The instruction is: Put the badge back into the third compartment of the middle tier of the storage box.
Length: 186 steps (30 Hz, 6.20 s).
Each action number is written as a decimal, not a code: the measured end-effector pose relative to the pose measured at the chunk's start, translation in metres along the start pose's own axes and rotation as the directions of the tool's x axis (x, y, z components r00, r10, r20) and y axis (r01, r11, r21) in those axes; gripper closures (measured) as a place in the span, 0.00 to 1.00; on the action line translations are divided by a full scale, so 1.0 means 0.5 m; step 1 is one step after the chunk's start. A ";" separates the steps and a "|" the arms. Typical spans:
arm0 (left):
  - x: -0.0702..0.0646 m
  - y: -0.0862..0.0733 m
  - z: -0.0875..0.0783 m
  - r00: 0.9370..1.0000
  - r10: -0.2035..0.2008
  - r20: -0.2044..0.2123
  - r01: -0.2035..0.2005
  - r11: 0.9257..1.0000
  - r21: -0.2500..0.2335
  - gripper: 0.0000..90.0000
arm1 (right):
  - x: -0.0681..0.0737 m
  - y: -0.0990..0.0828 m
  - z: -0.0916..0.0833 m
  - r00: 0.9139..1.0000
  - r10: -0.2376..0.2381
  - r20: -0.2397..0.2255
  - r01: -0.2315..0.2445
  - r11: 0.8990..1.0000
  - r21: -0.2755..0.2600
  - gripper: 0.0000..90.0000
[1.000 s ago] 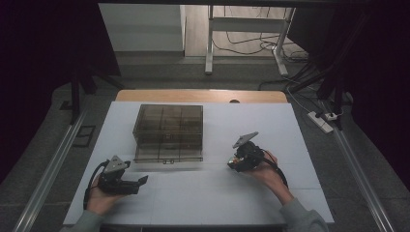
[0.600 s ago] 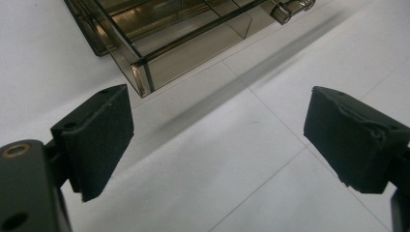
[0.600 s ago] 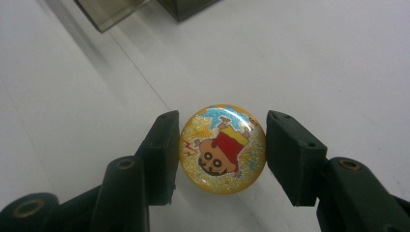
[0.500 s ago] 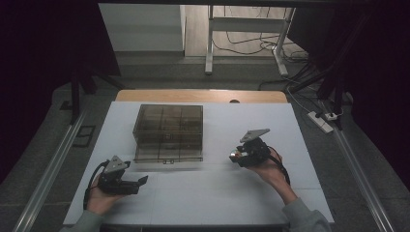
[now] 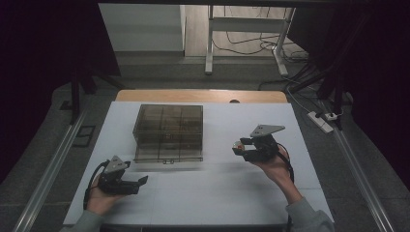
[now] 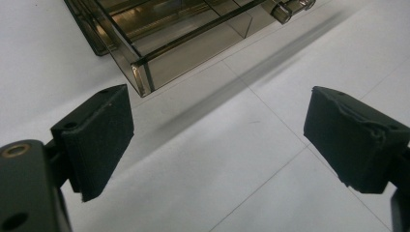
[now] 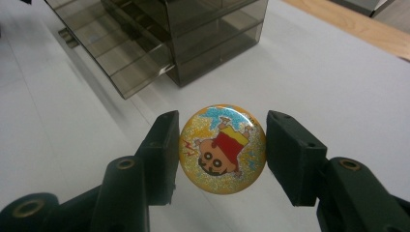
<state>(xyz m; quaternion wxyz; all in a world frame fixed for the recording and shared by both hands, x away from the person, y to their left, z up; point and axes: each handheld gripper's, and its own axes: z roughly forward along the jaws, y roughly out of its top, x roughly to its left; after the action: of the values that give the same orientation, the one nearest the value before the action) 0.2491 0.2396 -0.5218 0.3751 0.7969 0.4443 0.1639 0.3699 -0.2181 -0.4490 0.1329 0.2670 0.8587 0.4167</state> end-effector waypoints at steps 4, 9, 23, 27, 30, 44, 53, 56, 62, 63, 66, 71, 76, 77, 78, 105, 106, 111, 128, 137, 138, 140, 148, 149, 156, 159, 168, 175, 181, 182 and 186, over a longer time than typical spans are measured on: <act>0.000 0.000 0.000 1.000 0.000 0.000 0.000 1.000 0.000 0.12 | 0.000 0.003 -0.009 1.000 0.004 -0.001 -0.004 0.999 -0.035 0.52; 0.000 0.000 0.000 1.000 0.001 0.000 -0.001 1.000 0.001 0.12 | 0.001 0.007 -0.018 1.000 0.005 -0.004 -0.005 0.997 -0.074 0.52; 0.000 0.000 0.000 1.000 0.002 0.000 -0.002 1.000 0.000 0.12 | 0.012 0.022 -0.040 1.000 0.000 -0.016 -0.003 0.987 -0.162 0.52; 0.000 0.000 0.000 1.000 0.001 0.000 -0.001 1.000 -0.001 0.12 | 0.015 0.024 -0.042 1.000 -0.003 -0.014 0.000 0.985 -0.174 0.52; 0.000 0.000 0.000 1.000 0.001 0.000 -0.001 1.000 -0.001 0.12 | 0.017 0.027 -0.044 1.000 -0.006 -0.014 0.003 0.983 -0.185 0.52; 0.000 0.001 0.002 1.000 0.003 0.001 -0.003 1.000 0.004 0.12 | 0.028 0.036 -0.040 1.000 -0.015 -0.021 0.010 0.979 -0.205 0.52; 0.000 0.001 0.003 1.000 0.002 0.000 -0.002 1.000 0.006 0.12 | 0.039 0.047 -0.025 0.999 -0.029 -0.040 0.020 0.978 -0.206 0.52; 0.000 0.001 0.003 1.000 0.003 0.000 -0.003 1.000 0.007 0.12 | 0.041 0.049 -0.020 0.999 -0.032 -0.042 0.023 0.979 -0.204 0.52; 0.000 0.001 0.004 1.000 0.003 0.000 -0.003 1.000 0.008 0.12 | 0.048 0.056 -0.007 0.998 -0.038 -0.053 0.027 0.979 -0.202 0.52; 0.000 0.001 0.003 1.000 0.004 0.000 -0.004 1.000 0.008 0.12 | 0.048 0.056 -0.007 0.998 -0.038 -0.053 0.027 0.979 -0.202 0.52; 0.000 0.002 0.003 1.000 0.007 -0.002 -0.007 1.000 0.008 0.12 | 0.053 0.060 0.000 0.997 -0.045 -0.059 0.032 0.979 -0.201 0.52; 0.000 0.001 0.003 1.000 0.005 -0.001 -0.005 1.000 0.008 0.12 | 0.058 0.064 0.008 0.996 -0.054 -0.065 0.040 0.980 -0.195 0.52; 0.000 0.001 0.003 1.000 0.006 -0.002 -0.006 1.000 0.009 0.12 | 0.062 0.068 0.016 0.996 -0.058 -0.070 0.044 0.980 -0.194 0.52; 0.000 0.001 0.003 1.000 0.007 -0.002 -0.007 1.000 0.008 0.12 | 0.064 0.070 0.019 0.996 -0.061 -0.072 0.046 0.980 -0.192 0.52; 0.000 0.001 0.003 1.000 0.007 -0.002 -0.007 1.000 0.008 0.12 | 0.064 0.070 0.019 0.996 -0.061 -0.072 0.046 0.980 -0.192 0.52; 0.000 0.001 0.003 1.000 0.007 -0.003 -0.007 1.000 0.008 0.12 | 0.084 0.088 0.059 0.991 -0.082 -0.105 0.062 0.981 -0.182 0.52; 0.000 0.001 0.003 1.000 0.007 -0.003 -0.007 1.000 0.008 0.12 | 0.085 0.089 0.061 0.991 -0.082 -0.106 0.062 0.982 -0.181 0.52; 0.000 0.001 0.003 1.000 0.008 -0.003 -0.008 1.000 0.009 0.12 | 0.089 0.092 0.070 0.989 -0.090 -0.113 0.069 0.982 -0.175 0.52; 0.000 0.001 0.003 1.000 0.010 -0.003 -0.010 1.000 0.010 0.12 | 0.106 0.102 0.107 0.985 -0.102 -0.136 0.080 0.984 -0.158 0.52; 0.000 0.000 0.003 1.000 0.010 0.000 -0.010 1.000 0.012 0.12 | 0.114 0.103 0.142 0.982 -0.102 -0.158 0.083 0.989 -0.126 0.52; 0.000 0.000 0.004 1.000 0.010 0.000 -0.010 1.000 0.012 0.12 | 0.115 0.103 0.146 0.982 -0.104 -0.160 0.084 0.988 -0.126 0.52; 0.000 0.000 0.004 1.000 0.010 0.000 -0.010 1.000 0.013 0.12 | 0.118 0.104 0.151 0.981 -0.106 -0.164 0.087 0.989 -0.122 0.52; 0.000 0.000 0.004 1.000 0.010 -0.002 -0.010 1.000 0.013 0.12 | 0.129 0.108 0.167 0.978 -0.113 -0.176 0.093 0.988 -0.121 0.52; 0.000 0.000 0.004 1.000 0.010 -0.002 -0.010 1.000 0.014 0.12 | 0.130 0.109 0.169 0.977 -0.116 -0.179 0.096 0.988 -0.118 0.52; 0.001 -0.001 0.004 1.000 0.011 -0.002 -0.011 1.000 0.015 0.12 | 0.140 0.110 0.187 0.974 -0.126 -0.189 0.106 0.988 -0.112 0.52; 0.002 -0.001 0.003 1.000 0.011 -0.002 -0.011 1.000 0.015 0.13 | 0.144 0.111 0.195 0.973 -0.129 -0.193 0.110 0.988 -0.108 0.52; 0.000 -0.001 0.003 1.000 0.011 -0.003 -0.011 1.000 0.014 0.13 | 0.151 0.110 0.206 0.971 -0.139 -0.194 0.122 0.987 -0.101 0.52; 0.002 -0.002 0.003 1.000 0.010 -0.004 -0.010 1.000 0.015 0.13 | 0.146 0.107 0.212 0.974 -0.129 -0.187 0.114 0.989 -0.089 0.52; 0.002 -0.003 0.003 1.000 0.010 -0.004 -0.010 1.000 0.016 0.13 | 0.147 0.103 0.221 0.975 -0.140 -0.175 0.130 0.989 -0.069 0.51; 0.002 -0.003 0.003 1.000 0.010 -0.004 -0.009 1.000 0.016 0.13 | 0.148 0.103 0.221 0.974 -0.143 -0.177 0.132 0.989 -0.071 0.50; 0.002 -0.003 0.002 1.000 0.011 -0.003 -0.011 1.000 0.014 0.13 | 0.153 0.105 0.216 0.976 -0.156 -0.155 0.144 0.986 -0.084 0.46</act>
<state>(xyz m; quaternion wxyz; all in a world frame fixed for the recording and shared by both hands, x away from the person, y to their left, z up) 0.2494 0.2403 -0.5235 0.3680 0.8016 0.4417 0.1640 0.3740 -0.0780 -0.4747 0.1039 0.1619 0.8687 0.4565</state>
